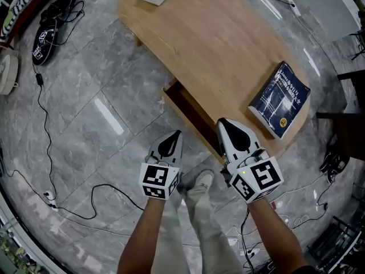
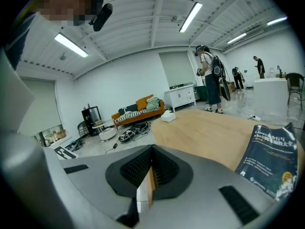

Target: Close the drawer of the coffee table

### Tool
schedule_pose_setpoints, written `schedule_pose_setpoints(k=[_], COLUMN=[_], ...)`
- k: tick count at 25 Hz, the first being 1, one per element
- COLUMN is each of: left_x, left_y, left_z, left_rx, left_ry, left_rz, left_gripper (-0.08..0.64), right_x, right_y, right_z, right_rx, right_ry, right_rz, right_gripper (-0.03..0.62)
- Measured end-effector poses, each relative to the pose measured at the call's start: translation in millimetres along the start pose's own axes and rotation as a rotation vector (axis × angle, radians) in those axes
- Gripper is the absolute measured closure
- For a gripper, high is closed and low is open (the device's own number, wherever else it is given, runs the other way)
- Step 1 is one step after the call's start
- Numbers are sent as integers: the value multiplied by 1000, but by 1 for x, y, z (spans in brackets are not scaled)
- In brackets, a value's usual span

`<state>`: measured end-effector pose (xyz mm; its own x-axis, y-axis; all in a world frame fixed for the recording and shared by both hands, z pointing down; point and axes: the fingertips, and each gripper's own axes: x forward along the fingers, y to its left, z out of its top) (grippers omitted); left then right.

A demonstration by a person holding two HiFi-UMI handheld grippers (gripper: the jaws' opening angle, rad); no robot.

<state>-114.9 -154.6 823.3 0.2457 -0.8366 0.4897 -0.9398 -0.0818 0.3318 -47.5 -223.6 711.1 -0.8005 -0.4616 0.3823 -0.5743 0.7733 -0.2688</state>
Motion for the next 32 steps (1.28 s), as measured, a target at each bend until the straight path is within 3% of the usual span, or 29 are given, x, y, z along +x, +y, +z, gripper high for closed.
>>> schedule_pose_setpoints(k=[8, 15, 24, 32], left_x=[20, 24, 36, 49], left_y=[5, 9, 5, 5], left_z=[-37, -58, -81, -85], left_rx=[172, 257, 342, 359], left_ry=[118, 179, 262, 287], left_rz=[-61, -121, -202, -220], left_gripper=[558, 558, 558, 558], right_x=[1, 3, 2, 1], right_y=[-5, -12, -18, -22], right_z=[2, -2, -12, -20], right_rx=[4, 30, 51, 54], right_ry=[-4, -2, 8, 17], right_rz=[6, 0, -1, -10], right_gripper=[581, 580, 580, 580])
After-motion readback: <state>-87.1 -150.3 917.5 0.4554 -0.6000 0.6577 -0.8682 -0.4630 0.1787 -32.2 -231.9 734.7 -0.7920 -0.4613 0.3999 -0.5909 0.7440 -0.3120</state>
